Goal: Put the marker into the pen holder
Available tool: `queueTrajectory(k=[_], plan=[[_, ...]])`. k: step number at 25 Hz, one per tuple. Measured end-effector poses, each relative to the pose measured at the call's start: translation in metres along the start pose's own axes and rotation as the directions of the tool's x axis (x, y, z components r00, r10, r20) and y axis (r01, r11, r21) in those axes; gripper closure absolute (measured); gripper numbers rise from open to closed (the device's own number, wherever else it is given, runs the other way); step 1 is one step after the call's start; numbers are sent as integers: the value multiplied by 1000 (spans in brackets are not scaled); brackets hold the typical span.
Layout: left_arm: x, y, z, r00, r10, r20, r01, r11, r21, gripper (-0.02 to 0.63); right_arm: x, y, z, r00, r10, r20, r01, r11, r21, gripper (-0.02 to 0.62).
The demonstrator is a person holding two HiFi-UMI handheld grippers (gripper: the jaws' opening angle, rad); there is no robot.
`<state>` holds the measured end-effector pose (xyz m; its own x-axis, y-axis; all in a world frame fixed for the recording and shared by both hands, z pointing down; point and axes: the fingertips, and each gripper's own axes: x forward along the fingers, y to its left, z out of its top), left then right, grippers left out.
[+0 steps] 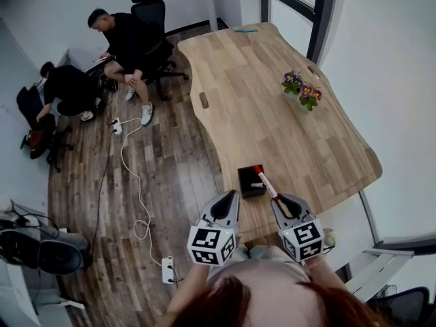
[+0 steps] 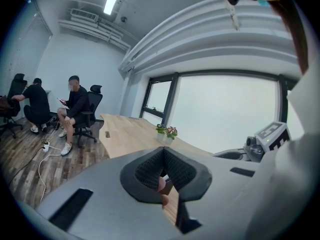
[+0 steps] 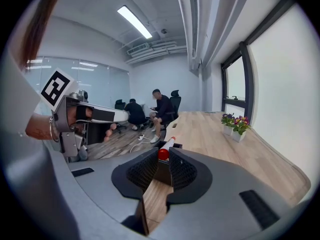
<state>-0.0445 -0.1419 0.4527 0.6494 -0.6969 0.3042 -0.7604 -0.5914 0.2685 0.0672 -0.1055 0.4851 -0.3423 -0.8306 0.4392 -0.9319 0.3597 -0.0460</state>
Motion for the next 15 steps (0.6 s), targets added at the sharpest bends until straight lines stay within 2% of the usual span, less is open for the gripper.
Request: queueTrajectory(k=[15], plan=[[-6, 10, 0, 999, 46, 13, -46, 999, -8, 604, 12, 9, 2, 998, 67, -7, -67, 998, 0, 537]])
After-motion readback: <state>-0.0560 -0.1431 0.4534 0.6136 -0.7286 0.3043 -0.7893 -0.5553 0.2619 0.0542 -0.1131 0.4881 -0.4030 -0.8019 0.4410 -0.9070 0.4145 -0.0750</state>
